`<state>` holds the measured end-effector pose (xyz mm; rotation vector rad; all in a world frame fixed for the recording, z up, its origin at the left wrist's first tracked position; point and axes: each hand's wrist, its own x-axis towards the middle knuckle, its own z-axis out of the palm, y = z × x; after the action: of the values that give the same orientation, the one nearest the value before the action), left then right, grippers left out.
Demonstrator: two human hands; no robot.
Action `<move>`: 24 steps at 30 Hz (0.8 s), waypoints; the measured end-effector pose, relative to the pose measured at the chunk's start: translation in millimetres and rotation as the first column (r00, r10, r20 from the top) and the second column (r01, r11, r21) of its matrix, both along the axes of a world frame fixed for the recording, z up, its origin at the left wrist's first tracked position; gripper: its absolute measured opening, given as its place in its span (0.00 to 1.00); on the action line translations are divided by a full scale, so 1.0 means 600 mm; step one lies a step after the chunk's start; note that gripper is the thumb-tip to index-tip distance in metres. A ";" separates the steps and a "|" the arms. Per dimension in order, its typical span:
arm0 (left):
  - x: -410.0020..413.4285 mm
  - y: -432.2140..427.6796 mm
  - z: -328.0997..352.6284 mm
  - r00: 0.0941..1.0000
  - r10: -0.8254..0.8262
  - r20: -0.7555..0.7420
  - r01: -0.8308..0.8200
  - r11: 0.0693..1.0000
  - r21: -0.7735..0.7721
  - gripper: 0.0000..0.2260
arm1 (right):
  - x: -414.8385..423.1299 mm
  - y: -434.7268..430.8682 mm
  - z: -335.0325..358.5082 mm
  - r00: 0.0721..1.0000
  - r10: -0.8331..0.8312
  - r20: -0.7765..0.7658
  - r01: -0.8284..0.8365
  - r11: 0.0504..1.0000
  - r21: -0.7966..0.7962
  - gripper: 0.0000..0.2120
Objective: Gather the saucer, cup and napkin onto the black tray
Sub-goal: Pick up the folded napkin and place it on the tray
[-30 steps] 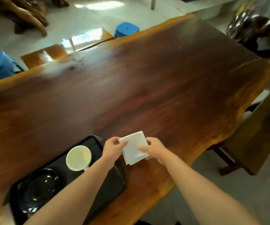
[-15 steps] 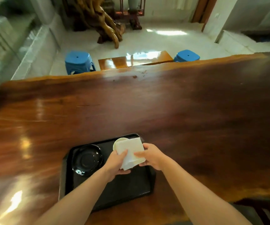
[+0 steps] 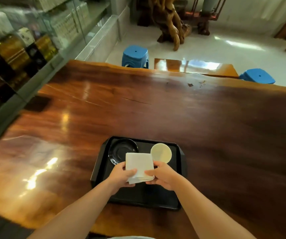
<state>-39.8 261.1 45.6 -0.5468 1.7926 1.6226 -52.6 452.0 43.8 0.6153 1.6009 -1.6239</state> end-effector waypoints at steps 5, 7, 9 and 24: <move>0.018 -0.021 -0.020 0.998 0.019 0.054 -0.016 0.998 -0.055 0.13 | 0.013 -0.012 -0.010 0.990 0.119 0.075 -0.118 0.993 -0.027 0.21; 0.022 -0.029 -0.030 0.997 0.019 0.072 -0.013 0.996 -0.087 0.13 | 0.019 -0.018 -0.016 0.981 0.165 0.105 -0.164 0.986 -0.019 0.23; 0.027 -0.036 -0.039 0.996 0.026 0.089 -0.015 0.992 -0.126 0.14 | 0.026 -0.029 -0.026 0.973 0.191 0.130 -0.192 0.981 -0.006 0.28; 0.037 -0.102 -0.097 0.972 -0.030 0.232 0.122 0.912 -0.392 0.18 | 0.034 -0.105 -0.088 0.938 0.284 0.200 -0.301 0.952 0.060 0.23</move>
<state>-17.9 200.0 -12.3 -0.7985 1.9575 1.0870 -32.2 389.2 -8.9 0.5309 1.5481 -1.2435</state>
